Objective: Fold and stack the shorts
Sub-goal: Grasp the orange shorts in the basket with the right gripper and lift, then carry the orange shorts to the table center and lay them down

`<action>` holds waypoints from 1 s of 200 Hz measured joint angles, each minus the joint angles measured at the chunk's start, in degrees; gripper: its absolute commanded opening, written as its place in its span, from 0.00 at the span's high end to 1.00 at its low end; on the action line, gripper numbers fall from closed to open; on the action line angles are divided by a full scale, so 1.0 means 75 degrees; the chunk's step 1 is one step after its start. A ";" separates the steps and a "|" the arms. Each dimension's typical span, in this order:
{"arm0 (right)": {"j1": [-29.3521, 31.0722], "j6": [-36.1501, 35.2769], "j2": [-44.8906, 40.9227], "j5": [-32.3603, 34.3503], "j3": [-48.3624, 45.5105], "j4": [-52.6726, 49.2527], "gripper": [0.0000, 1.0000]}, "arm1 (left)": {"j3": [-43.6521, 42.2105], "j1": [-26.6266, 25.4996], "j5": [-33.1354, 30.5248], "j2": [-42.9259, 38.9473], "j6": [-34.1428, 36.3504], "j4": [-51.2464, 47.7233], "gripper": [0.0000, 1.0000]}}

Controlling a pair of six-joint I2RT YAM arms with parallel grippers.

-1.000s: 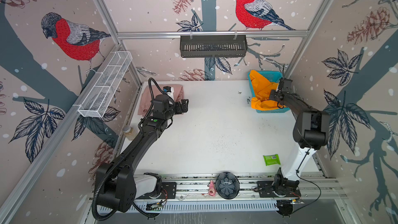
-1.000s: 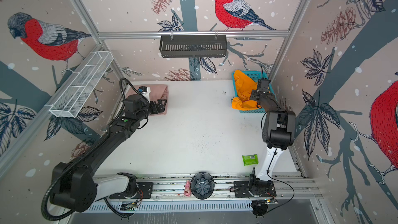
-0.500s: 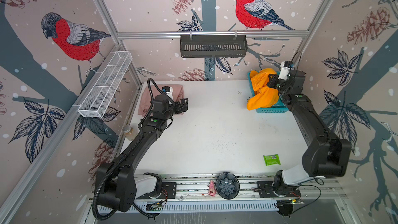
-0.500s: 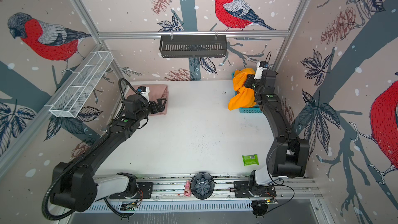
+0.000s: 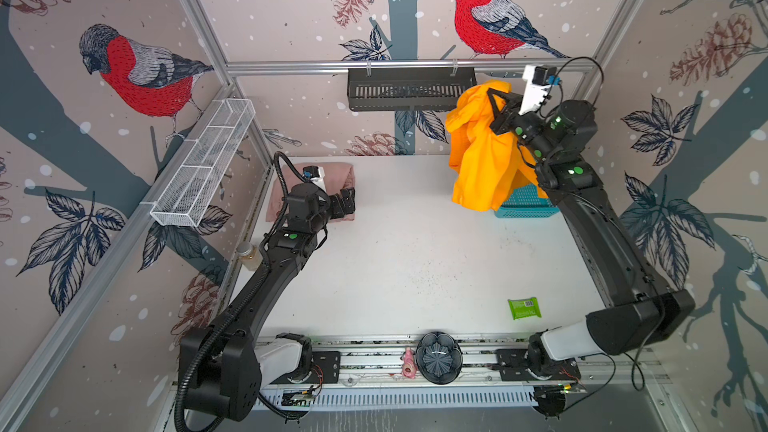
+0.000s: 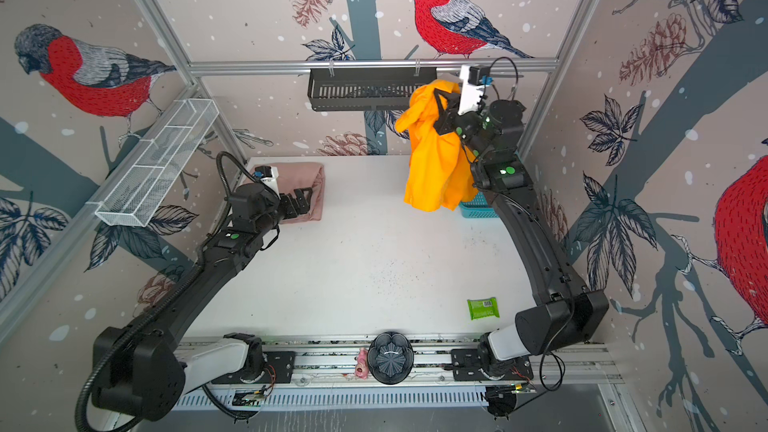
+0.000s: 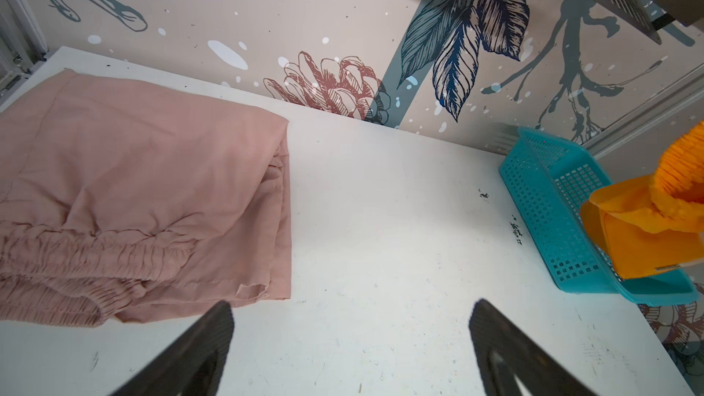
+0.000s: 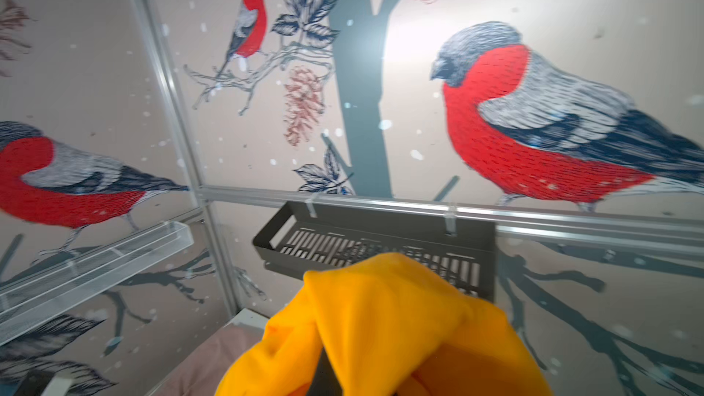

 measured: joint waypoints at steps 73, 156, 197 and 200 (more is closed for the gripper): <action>0.2206 -0.0635 0.1221 0.0702 -0.1437 -0.0434 0.98 | 0.0286 0.0245 -0.0026 -0.0125 -0.0152 -0.0775 0.03; 0.3719 -0.1271 0.2748 0.0315 -0.1536 -0.1151 0.99 | 0.0294 0.0385 -0.0198 0.0256 -0.0146 -0.1224 0.03; 0.3054 -0.1107 0.1102 0.0580 -0.3829 -0.1722 0.77 | 0.0219 0.0388 0.0012 0.0560 -0.0146 -0.1052 0.03; 0.2955 -0.1008 0.0997 0.0603 -0.3990 -0.1740 0.67 | 0.0210 0.0391 0.0067 0.0595 -0.0146 -0.1017 0.03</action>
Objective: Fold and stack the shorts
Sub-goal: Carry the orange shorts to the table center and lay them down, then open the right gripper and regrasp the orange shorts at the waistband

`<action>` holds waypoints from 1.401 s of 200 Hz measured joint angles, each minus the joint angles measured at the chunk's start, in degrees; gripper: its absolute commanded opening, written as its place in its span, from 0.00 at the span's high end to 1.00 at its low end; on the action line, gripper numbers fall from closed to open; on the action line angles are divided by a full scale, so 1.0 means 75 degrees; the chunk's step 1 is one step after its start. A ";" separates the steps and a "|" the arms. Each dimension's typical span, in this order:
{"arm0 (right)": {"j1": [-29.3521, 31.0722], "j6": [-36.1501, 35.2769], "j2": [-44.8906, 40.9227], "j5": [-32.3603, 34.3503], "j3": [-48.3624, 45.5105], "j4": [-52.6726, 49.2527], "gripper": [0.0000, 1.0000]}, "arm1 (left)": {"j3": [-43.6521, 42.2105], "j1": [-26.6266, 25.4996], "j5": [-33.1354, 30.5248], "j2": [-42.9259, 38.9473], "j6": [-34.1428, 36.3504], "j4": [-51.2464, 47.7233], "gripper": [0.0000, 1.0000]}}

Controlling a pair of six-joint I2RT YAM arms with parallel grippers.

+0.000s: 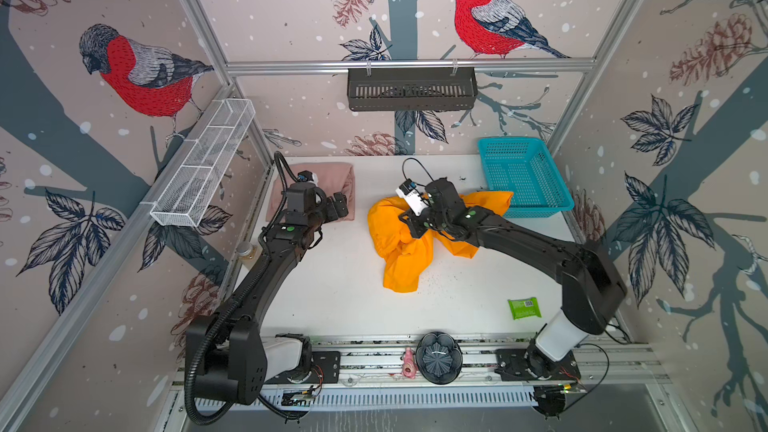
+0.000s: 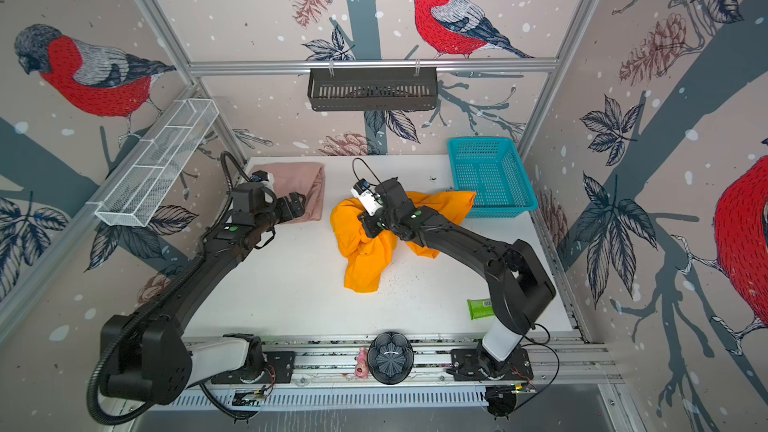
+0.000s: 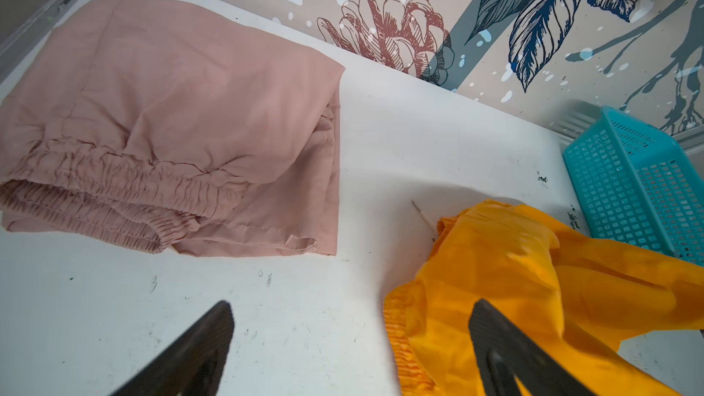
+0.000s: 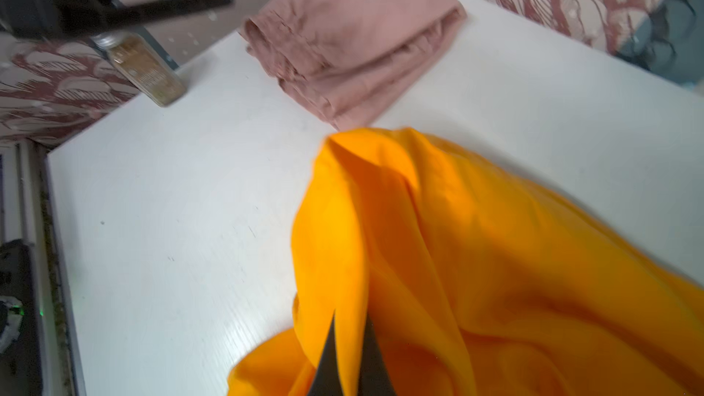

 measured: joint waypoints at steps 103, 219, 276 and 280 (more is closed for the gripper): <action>0.1209 -0.0737 -0.1052 0.2838 0.0090 -0.1393 0.29 | 0.0329 0.0044 -0.0085 0.0460 0.0079 -0.0157 0.03; 0.3453 -0.2798 0.1297 0.4520 -0.0079 -0.1944 0.16 | 0.0481 0.0391 -0.0052 0.0734 -0.0079 -0.0376 0.03; 0.3439 -0.3104 0.1865 0.5703 -0.0256 -0.1483 0.21 | 0.0353 0.0417 -0.0023 0.0778 -0.0096 -0.0358 0.03; 0.3433 -0.3150 0.1906 0.5785 -0.0271 -0.1443 0.22 | 0.0353 0.0420 -0.0015 0.0790 -0.0096 -0.0358 0.03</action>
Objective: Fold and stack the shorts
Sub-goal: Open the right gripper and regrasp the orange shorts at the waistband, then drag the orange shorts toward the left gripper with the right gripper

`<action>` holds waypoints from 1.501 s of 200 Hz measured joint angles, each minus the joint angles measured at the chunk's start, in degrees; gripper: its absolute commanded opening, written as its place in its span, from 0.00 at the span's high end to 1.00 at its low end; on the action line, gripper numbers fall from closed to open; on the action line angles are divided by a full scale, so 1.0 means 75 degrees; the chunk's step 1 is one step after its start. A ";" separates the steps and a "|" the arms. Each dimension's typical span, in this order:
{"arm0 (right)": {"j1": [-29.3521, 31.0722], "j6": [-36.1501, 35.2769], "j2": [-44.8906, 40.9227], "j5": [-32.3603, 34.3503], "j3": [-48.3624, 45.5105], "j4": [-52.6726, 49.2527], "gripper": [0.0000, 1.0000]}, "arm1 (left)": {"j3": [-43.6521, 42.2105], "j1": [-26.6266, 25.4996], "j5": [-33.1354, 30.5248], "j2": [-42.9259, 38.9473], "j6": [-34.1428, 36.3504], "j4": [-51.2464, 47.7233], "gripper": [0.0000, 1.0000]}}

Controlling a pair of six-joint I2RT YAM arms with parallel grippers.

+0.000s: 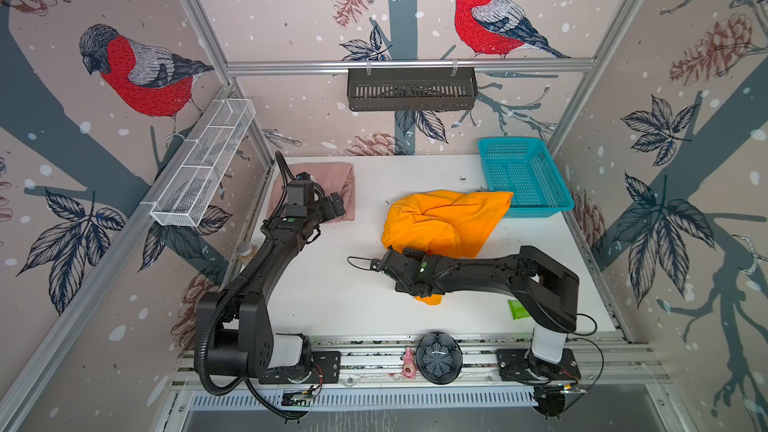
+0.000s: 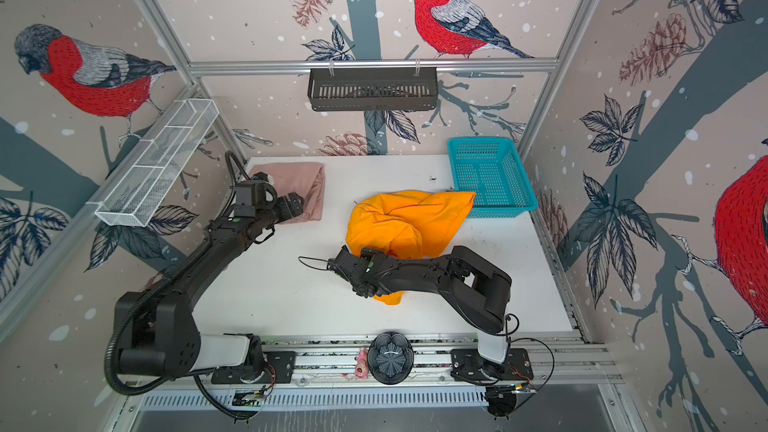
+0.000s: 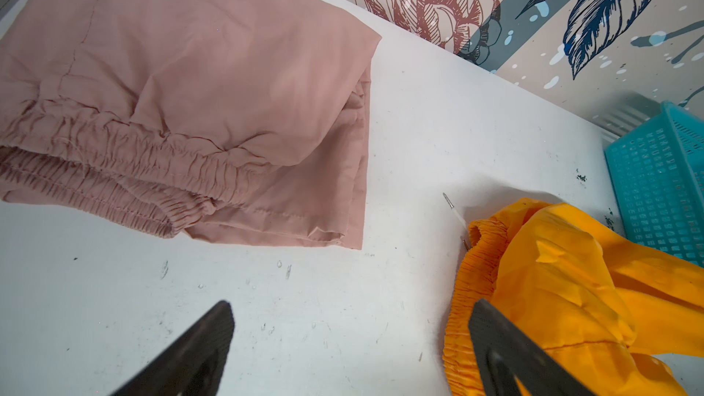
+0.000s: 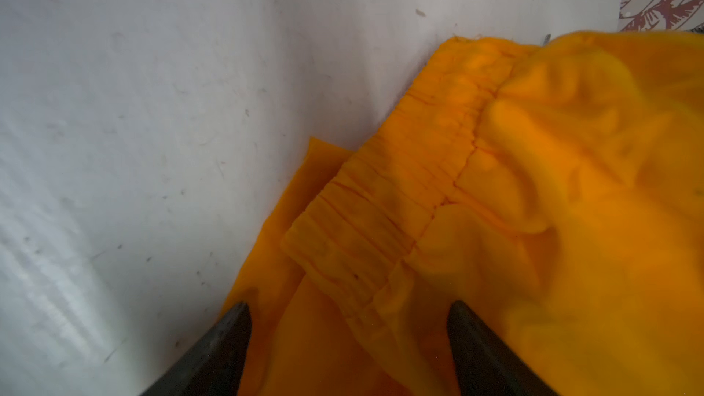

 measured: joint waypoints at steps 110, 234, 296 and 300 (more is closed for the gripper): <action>0.0052 -0.0277 0.0274 0.0618 0.0219 0.0816 0.31 | -0.0044 0.0032 0.0003 0.0035 0.0012 0.0006 0.03; -0.0044 -0.0408 0.0892 0.0405 0.0991 0.1075 0.97 | -0.0047 0.0064 0.0204 0.0076 0.0000 -0.0017 0.03; -0.0938 -0.0020 0.0455 -0.0930 0.2355 0.0938 0.99 | -0.0044 0.0064 0.0038 -0.0166 0.0003 -0.0035 0.03; -0.1003 -0.0015 0.0452 -0.1046 0.2527 0.0918 0.99 | -0.0044 0.0064 -0.0009 -0.0187 0.0006 -0.0041 0.03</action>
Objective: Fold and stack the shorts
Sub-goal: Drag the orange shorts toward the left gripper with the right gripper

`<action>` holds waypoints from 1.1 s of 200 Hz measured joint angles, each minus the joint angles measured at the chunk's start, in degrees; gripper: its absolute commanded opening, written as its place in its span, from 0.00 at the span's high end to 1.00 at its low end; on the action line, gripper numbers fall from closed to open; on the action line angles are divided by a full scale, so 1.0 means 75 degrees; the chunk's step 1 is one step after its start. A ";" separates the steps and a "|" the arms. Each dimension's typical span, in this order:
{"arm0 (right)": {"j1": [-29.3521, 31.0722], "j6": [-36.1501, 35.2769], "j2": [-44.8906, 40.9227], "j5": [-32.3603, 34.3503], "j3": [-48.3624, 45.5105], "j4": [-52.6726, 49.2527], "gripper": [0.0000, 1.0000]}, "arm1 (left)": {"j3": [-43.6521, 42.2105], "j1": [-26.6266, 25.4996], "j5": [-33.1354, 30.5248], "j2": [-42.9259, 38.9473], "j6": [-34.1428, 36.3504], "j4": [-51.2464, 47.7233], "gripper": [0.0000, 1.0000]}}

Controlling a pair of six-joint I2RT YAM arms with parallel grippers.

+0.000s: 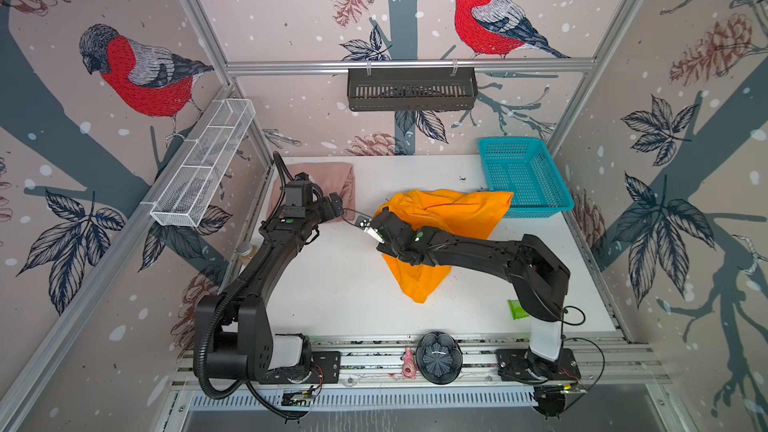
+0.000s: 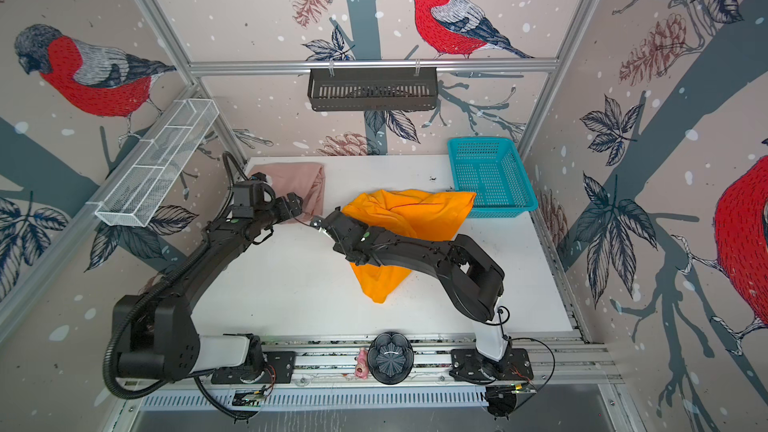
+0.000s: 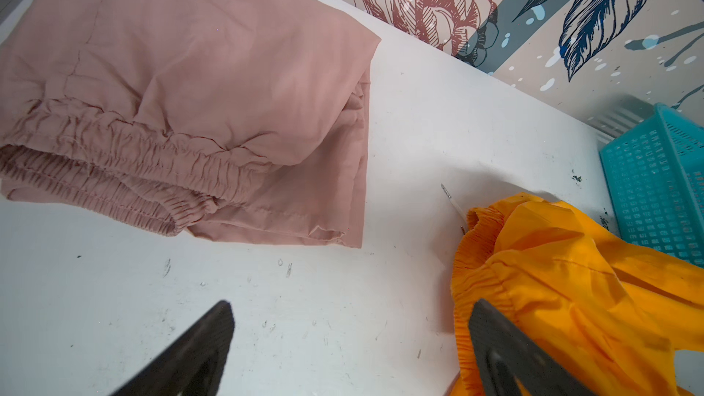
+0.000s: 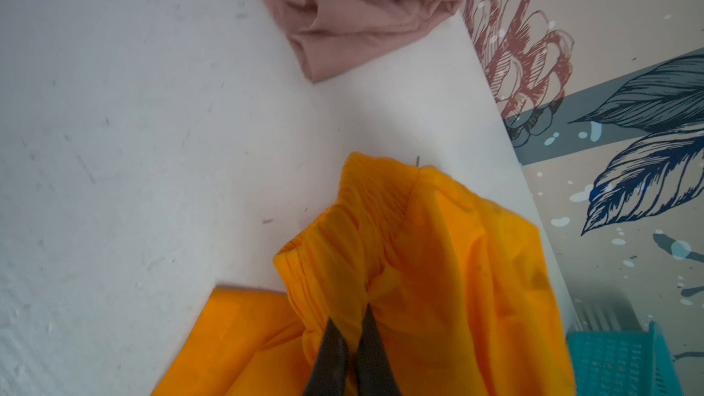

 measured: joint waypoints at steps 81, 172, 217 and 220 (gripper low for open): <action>-0.0912 0.0402 0.1565 -0.3232 0.5922 -0.0991 0.99 | -0.0055 0.0023 -0.0493 -0.0848 -0.0003 -0.0160 0.03; -0.2259 0.1128 -0.0670 -0.4549 0.2975 -0.0536 0.99 | -0.0545 0.0055 -0.0705 -0.1530 0.0070 0.0111 0.03; -0.3587 0.1556 -0.1285 -0.5659 0.0332 0.0017 0.99 | -0.0755 -0.0003 0.0201 -0.1177 0.0437 0.0708 0.03; -0.3640 0.1556 -0.1282 -0.5735 0.0254 0.0009 0.99 | -0.0755 -0.0015 0.0262 -0.1105 0.0469 0.0772 0.03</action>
